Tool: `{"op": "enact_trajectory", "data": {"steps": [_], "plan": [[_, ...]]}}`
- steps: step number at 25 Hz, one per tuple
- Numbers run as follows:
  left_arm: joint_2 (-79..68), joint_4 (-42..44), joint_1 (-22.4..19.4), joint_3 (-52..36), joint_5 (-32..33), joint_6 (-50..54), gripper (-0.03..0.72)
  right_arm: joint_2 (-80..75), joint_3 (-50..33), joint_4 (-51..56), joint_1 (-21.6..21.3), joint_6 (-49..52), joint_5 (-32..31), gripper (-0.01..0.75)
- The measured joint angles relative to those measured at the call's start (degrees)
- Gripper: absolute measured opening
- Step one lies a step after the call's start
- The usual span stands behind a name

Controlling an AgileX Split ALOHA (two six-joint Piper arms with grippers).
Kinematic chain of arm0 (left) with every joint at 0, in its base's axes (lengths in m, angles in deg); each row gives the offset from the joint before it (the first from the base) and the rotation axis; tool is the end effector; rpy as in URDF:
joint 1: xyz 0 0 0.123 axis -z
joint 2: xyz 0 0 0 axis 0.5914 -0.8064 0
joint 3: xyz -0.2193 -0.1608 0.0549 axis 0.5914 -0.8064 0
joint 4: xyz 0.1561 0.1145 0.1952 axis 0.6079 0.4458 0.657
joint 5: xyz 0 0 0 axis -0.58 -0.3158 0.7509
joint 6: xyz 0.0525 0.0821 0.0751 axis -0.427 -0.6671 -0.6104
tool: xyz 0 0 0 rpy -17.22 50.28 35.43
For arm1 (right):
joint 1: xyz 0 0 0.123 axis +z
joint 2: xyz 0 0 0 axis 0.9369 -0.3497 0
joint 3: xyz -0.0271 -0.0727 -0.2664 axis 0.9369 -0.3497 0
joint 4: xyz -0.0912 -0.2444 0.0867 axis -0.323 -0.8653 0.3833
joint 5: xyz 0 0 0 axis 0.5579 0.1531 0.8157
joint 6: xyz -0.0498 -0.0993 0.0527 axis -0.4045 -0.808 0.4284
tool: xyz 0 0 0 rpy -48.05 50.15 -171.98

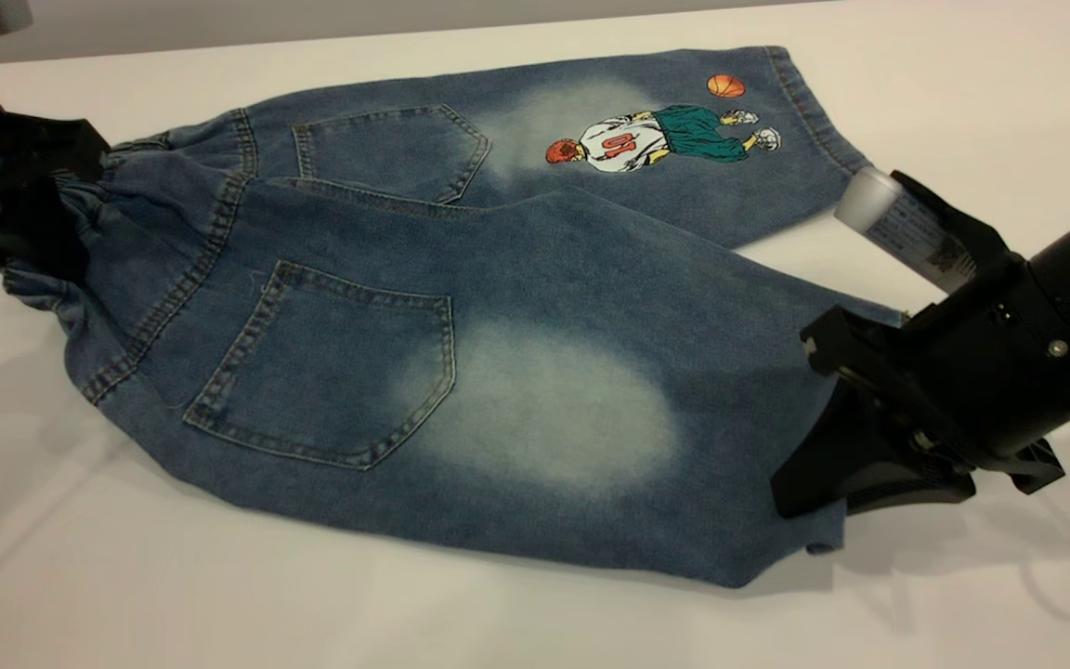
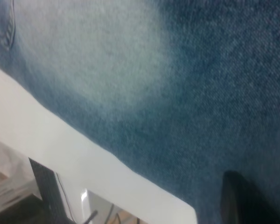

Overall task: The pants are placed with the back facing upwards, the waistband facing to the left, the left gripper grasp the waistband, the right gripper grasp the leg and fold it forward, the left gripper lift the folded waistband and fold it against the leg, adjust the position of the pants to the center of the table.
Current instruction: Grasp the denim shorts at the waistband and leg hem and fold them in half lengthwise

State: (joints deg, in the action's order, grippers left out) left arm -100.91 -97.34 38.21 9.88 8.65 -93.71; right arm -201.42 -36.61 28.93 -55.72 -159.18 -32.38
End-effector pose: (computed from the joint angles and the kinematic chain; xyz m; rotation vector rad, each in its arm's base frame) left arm 0.3287 -0.0225 0.0644 -0.0035 2.8758 -0.1482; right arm 0.2255 0.1345 -0.0190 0.0436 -2.9485 -1.0664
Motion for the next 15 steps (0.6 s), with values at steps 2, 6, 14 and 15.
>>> {"op": "enact_trajectory", "data": {"steps": [2,6,14,15], "plan": [[0.0,0.0,0.0,0.0,0.0,0.0,0.128,0.0,0.0,-0.4,0.0,0.0,0.0,0.015],[0.0,0.1,0.0,0.0,-0.1,0.0,0.128,0.2,0.0,-0.4,-0.1,0.0,0.1,0.015],[0.0,0.1,0.0,0.0,0.8,0.0,0.128,2.8,0.0,-3.8,-0.1,4.0,-2.1,0.015],[0.0,0.1,0.0,0.0,1.6,0.0,0.128,3.7,0.0,-4.8,-0.1,5.0,-1.9,0.015]]}}
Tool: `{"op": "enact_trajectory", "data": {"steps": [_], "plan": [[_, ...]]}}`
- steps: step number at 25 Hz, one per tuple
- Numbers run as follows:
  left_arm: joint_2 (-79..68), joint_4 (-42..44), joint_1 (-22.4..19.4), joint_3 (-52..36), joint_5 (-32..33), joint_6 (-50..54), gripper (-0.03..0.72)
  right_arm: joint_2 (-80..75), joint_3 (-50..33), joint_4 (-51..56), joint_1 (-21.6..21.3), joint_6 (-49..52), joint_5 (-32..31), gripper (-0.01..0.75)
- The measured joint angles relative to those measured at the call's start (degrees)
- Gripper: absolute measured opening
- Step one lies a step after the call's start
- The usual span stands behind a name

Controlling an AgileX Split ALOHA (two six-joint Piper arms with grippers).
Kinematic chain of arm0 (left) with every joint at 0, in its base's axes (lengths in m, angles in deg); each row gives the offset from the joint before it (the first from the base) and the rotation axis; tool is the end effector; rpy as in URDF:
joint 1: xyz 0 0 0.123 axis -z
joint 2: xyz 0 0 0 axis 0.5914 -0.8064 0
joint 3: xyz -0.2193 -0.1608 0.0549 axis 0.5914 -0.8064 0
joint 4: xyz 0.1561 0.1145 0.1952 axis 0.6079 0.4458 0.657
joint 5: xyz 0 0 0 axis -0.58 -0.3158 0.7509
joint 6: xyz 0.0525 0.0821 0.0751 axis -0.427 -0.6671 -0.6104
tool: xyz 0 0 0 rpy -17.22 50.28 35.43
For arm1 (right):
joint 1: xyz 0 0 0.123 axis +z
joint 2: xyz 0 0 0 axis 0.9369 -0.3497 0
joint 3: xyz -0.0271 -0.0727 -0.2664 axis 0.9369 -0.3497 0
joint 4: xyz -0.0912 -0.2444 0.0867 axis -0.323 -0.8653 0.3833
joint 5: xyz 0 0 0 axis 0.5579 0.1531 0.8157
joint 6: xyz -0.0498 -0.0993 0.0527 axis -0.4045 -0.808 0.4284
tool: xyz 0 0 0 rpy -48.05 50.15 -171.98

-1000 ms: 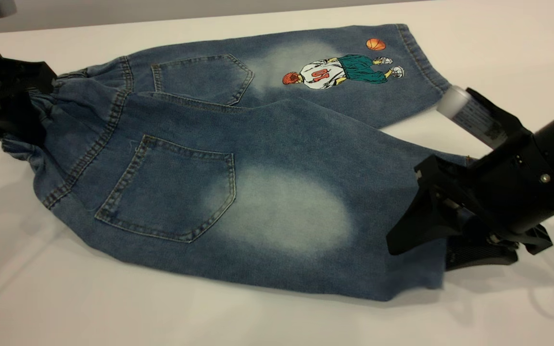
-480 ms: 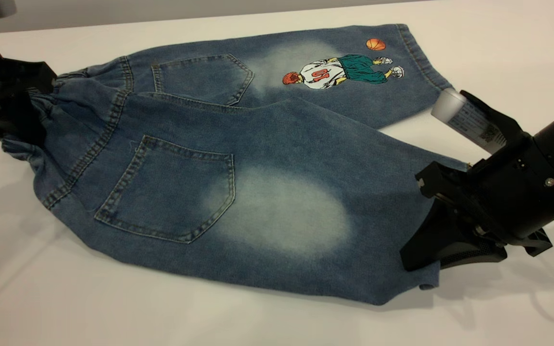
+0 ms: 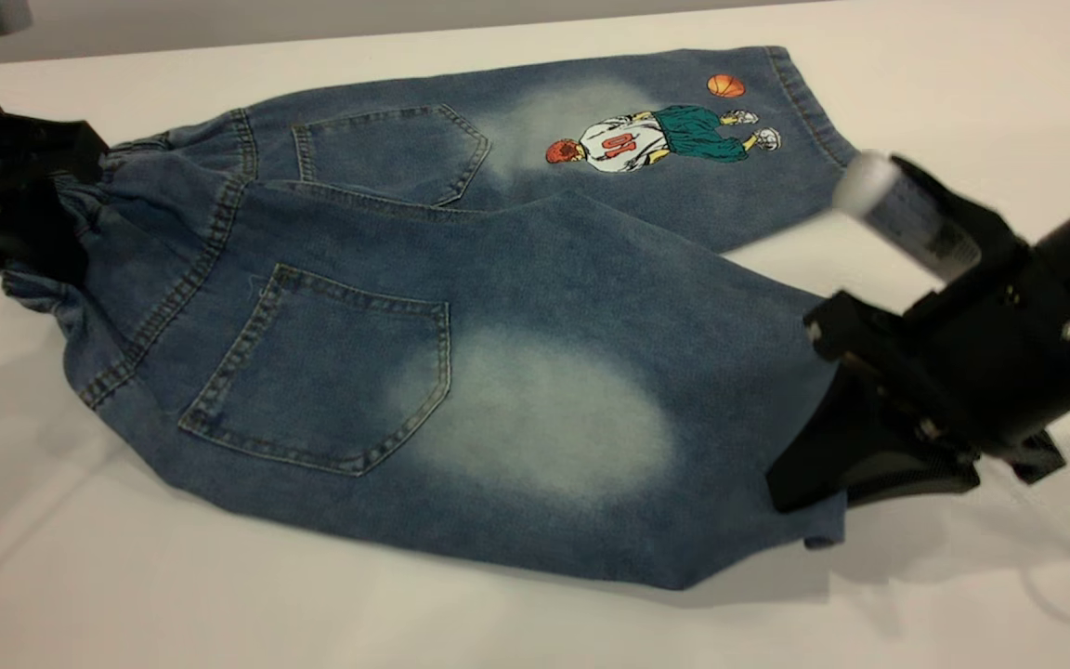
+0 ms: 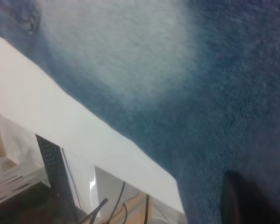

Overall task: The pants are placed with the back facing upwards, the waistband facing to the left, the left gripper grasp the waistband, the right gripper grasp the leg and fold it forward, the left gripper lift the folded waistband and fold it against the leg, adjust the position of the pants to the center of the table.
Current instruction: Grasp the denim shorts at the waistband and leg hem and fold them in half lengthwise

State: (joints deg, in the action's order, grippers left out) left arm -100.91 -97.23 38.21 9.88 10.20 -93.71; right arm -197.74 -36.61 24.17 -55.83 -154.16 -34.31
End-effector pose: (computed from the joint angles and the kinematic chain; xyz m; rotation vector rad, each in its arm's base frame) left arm 0.3255 -0.0229 0.0636 0.0016 2.9023 -0.1536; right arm 0.2266 0.1374 -0.0015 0.0728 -2.9265 -1.1077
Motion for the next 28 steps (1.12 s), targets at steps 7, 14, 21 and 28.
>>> {"op": "enact_trajectory", "data": {"steps": [7,14,21,28], "plan": [[1.9,-0.3,0.0,-1.8,4.7,0.0,0.128,9.1,0.0,-12.5,0.0,12.0,3.7,0.015],[7.8,-0.3,0.0,-6.9,7.6,0.4,0.128,18.1,-0.1,-26.9,0.0,26.9,2.2,0.015],[15.1,-1.9,0.0,-9.6,12.0,1.5,0.128,27.5,0.9,-37.9,0.0,39.3,-3.1,0.015],[19.4,-12.7,-0.1,-9.6,11.5,-3.2,0.128,26.7,8.9,-38.3,0.0,43.2,-6.9,0.015]]}}
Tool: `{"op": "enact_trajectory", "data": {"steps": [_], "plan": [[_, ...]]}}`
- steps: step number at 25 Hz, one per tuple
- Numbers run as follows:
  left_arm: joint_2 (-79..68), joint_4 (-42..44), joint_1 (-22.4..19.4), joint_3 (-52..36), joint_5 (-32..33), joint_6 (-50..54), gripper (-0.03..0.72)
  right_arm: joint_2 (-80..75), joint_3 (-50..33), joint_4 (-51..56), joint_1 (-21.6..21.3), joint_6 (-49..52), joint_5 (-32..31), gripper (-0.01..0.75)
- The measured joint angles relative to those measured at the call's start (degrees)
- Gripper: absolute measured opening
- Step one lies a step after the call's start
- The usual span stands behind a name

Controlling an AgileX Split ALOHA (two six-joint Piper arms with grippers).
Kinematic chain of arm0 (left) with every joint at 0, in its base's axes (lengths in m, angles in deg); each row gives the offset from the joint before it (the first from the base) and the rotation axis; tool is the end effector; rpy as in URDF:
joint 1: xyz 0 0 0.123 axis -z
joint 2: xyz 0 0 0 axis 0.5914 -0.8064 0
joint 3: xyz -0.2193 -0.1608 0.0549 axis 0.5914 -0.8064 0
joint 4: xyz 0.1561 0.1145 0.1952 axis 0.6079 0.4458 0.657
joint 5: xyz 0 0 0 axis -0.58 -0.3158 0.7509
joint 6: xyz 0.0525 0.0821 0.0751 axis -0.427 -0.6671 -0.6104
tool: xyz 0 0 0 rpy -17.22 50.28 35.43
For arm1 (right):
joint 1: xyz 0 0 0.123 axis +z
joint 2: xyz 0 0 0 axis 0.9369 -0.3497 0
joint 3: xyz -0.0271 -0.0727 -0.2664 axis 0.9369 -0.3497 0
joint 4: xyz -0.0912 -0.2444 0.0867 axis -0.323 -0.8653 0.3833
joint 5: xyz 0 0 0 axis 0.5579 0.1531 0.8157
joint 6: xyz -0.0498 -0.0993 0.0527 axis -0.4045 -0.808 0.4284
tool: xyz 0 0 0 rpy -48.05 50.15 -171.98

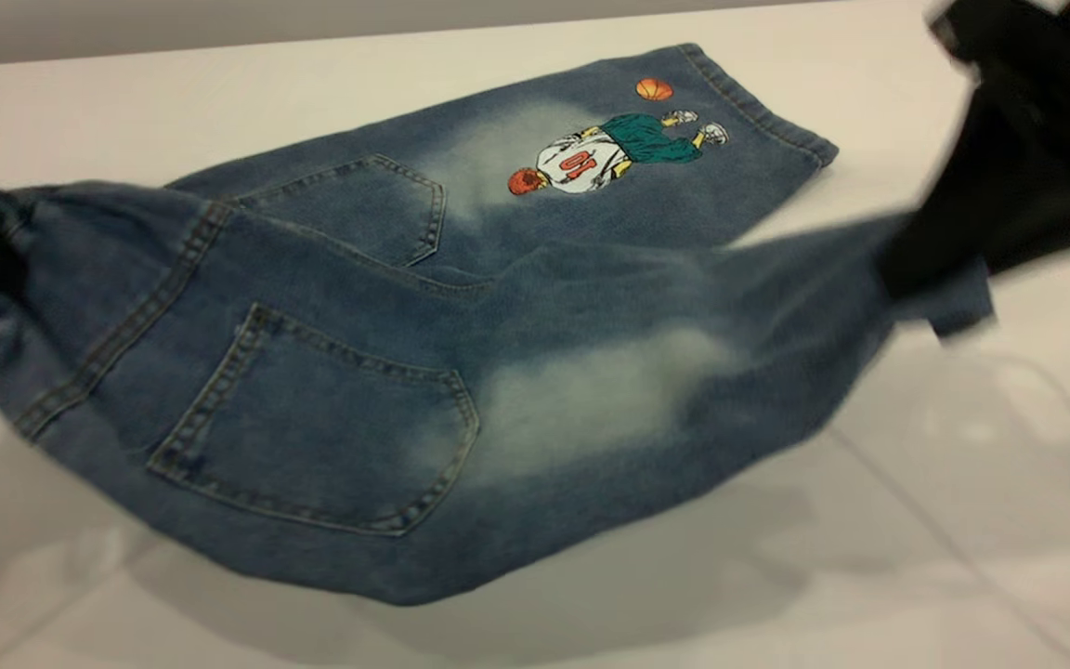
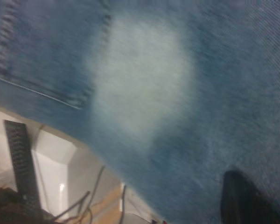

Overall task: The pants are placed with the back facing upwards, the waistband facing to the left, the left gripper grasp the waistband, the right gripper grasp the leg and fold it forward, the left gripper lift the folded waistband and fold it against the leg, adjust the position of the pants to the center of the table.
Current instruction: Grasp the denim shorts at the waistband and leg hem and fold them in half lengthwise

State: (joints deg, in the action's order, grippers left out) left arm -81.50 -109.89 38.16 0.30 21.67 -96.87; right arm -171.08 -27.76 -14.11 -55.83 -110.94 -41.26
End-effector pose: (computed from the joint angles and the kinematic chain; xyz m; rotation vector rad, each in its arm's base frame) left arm 0.2646 -0.0410 0.1235 -0.1170 2.8878 -0.4158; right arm 0.2525 0.1308 0.1314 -0.2009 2.9060 0.9136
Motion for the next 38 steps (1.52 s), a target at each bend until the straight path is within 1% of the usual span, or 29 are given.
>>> {"op": "enact_trajectory", "data": {"steps": [4,9,13,17,22,26,29,33,36,38], "plan": [[-0.1,-10.4,0.0,0.0,-0.6,-5.1,0.128,-2.8,6.7,-2.8,0.0,3.2,-3.4,0.015],[-0.1,-25.7,-0.1,0.0,-2.2,-11.8,0.128,-6.6,15.1,-8.4,0.0,7.9,-6.7,0.015],[-0.1,-36.5,-0.1,0.0,-6.0,-12.7,0.128,-10.5,21.5,-12.1,0.0,10.6,-10.0,0.015],[-0.1,-45.3,-0.1,0.0,-9.6,-12.7,0.128,-14.6,28.7,-12.4,-0.7,12.2,-13.1,0.015],[-0.1,-53.7,-0.1,-0.1,-14.8,-12.5,0.128,-20.4,38.4,-12.9,-3.8,14.3,-15.9,0.015],[-0.1,-60.5,-0.1,-0.1,-17.6,-12.5,0.128,-24.6,45.3,-15.3,-6.1,16.9,-17.7,0.015],[-0.1,-64.9,-0.1,-0.2,-20.4,-12.5,0.128,-26.4,48.2,-15.3,-7.0,17.1,-17.7,0.015],[-0.1,-70.6,-0.1,-0.2,-25.3,-12.3,0.128,-28.6,48.7,-15.2,-7.4,18.3,-17.9,0.015],[-0.2,-74.6,-0.1,-0.2,-28.3,-12.1,0.128,-30.8,50.2,-15.1,-7.5,18.3,-19.4,0.015],[-0.7,-75.3,-0.1,-0.2,-28.9,-12.0,0.128,-32.3,51.5,-15.0,-7.5,18.3,-21.1,0.015]]}}
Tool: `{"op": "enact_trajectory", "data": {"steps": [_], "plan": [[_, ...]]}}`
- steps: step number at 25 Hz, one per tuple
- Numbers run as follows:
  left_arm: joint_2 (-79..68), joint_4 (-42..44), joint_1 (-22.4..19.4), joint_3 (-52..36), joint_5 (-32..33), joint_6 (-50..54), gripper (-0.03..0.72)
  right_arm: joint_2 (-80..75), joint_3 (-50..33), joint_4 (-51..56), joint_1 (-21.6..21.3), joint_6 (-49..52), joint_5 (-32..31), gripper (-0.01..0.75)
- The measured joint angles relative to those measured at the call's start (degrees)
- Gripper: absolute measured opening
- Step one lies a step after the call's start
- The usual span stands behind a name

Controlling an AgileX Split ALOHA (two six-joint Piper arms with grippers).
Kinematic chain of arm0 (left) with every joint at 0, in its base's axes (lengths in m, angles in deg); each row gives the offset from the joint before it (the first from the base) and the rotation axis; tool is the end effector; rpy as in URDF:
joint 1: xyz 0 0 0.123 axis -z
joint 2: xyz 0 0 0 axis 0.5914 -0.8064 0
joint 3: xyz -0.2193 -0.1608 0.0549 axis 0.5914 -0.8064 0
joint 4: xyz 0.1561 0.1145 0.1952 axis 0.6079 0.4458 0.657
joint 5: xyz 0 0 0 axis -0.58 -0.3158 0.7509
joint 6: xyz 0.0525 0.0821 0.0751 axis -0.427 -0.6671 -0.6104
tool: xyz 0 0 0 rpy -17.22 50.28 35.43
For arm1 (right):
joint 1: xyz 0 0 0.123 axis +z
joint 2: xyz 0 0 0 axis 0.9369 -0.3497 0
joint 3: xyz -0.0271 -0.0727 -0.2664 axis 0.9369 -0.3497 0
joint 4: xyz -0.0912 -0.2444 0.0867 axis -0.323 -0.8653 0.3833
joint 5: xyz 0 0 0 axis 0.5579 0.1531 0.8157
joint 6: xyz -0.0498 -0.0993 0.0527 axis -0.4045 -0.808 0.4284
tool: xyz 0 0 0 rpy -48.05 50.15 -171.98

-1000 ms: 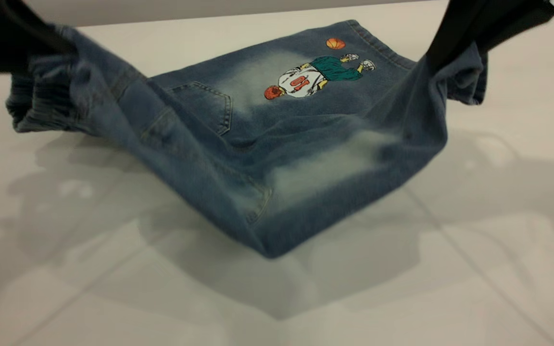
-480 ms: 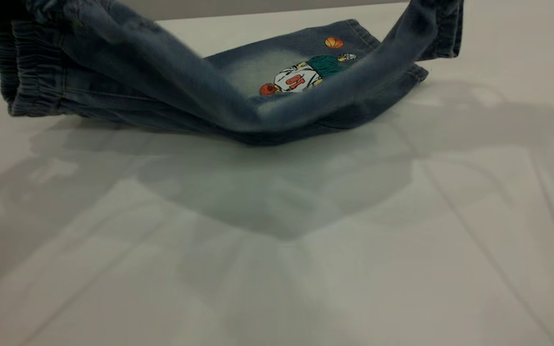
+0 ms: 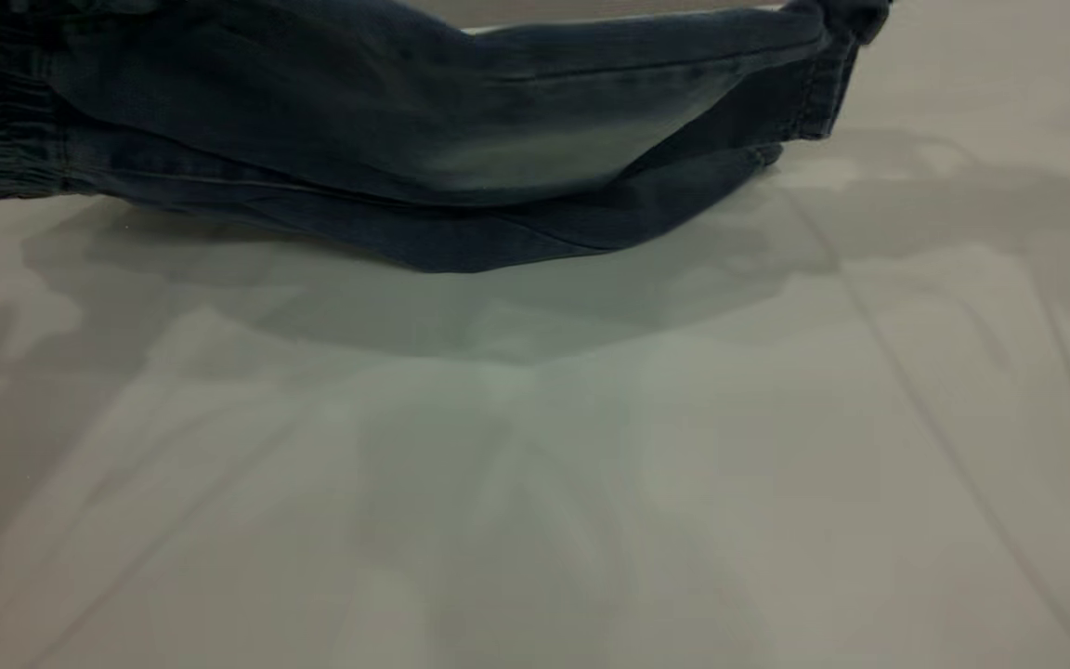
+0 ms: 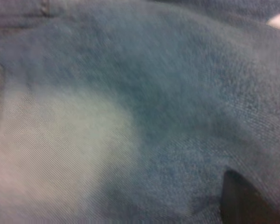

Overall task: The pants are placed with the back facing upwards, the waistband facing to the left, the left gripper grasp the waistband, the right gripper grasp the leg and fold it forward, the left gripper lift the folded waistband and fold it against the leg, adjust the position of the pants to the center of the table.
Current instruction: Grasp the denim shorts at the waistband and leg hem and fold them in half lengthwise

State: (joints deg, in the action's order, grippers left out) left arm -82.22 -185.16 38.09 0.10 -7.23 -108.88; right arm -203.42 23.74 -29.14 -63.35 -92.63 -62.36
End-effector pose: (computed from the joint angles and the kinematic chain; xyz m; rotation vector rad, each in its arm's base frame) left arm 0.3305 -0.0304 0.1579 -1.3930 1.9704 -0.8738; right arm 0.4342 0.1095 0.1454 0.0699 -3.0289 -0.8256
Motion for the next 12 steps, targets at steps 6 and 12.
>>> {"op": "enact_trajectory", "data": {"steps": [6,12], "plan": [[-3.7,0.1,0.0,0.0,0.2,5.8,0.128,-3.7,4.7,1.6,0.0,0.9,-1.4,0.015],[-7.2,0.2,0.0,0.1,-0.1,14.3,0.128,-6.1,10.6,1.7,0.0,2.9,-1.5,0.015]]}}
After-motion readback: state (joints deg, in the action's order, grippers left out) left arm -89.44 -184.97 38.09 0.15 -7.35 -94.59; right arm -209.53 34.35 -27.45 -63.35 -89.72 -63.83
